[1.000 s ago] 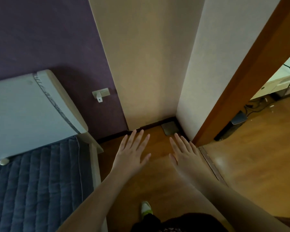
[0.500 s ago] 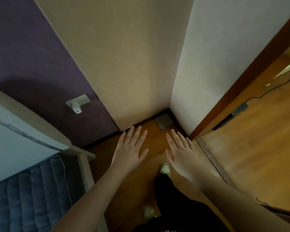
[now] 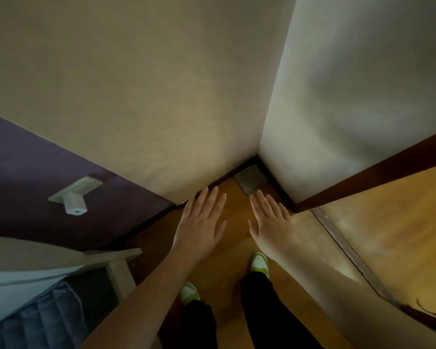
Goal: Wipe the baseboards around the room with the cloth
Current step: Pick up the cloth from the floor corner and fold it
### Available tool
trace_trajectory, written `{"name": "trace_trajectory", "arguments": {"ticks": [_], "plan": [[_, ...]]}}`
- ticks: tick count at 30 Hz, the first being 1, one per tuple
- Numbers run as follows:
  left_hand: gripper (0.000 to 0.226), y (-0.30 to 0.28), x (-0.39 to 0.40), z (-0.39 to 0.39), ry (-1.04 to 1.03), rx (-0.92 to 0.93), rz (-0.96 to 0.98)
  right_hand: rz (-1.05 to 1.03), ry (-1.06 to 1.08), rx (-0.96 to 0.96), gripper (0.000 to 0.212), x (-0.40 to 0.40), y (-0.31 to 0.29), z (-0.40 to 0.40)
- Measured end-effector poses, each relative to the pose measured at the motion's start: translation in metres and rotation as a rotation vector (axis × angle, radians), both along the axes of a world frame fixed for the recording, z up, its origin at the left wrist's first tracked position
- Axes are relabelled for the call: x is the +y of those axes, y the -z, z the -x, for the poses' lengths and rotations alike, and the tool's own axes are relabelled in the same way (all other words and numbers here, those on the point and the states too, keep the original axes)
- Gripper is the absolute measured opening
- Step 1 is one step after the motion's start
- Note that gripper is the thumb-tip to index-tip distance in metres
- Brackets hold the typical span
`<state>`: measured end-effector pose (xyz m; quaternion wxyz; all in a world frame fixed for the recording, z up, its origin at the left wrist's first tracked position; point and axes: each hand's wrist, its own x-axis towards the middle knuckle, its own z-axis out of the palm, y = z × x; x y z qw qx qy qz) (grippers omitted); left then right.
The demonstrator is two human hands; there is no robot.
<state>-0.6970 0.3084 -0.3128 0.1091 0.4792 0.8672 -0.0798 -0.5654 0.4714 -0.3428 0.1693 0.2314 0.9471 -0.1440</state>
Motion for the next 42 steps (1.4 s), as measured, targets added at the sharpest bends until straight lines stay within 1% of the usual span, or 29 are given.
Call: {"name": "trace_trajectory", "arguments": {"ticks": [4,8,12,16,21,27,34,38,42], "plan": [[0.065,0.041,-0.001,0.025,0.062,-0.015,0.024,0.006,0.072,-0.031,0.066,-0.013,0.045,0.017],[0.065,0.079,-0.021,0.05,0.138,-0.03,0.035,-0.026,0.122,-0.047,0.066,-0.034,0.09,0.033],[0.065,0.111,-0.036,0.08,0.19,-0.038,0.028,-0.013,0.199,-0.053,0.067,-0.051,0.129,0.051],[0.064,0.156,-0.025,0.107,0.233,-0.089,0.008,0.011,0.261,-0.026,0.066,-0.054,0.181,0.067],[0.063,0.243,0.004,0.131,0.292,-0.117,-0.029,0.027,0.287,0.001,0.065,-0.032,0.273,0.083],[0.067,0.371,0.031,0.146,0.363,-0.116,0.037,0.013,0.304,-0.006,0.063,-0.006,0.4,0.081],[0.065,0.506,0.058,0.169,0.421,-0.054,0.094,0.033,0.253,-0.126,0.063,0.025,0.544,0.094],[0.065,0.57,0.068,0.175,0.412,-0.037,0.116,0.033,0.248,-0.141,0.063,0.047,0.608,0.12],[0.067,0.615,0.081,0.176,0.396,-0.062,0.134,0.004,0.218,-0.181,0.062,0.066,0.655,0.144]]}}
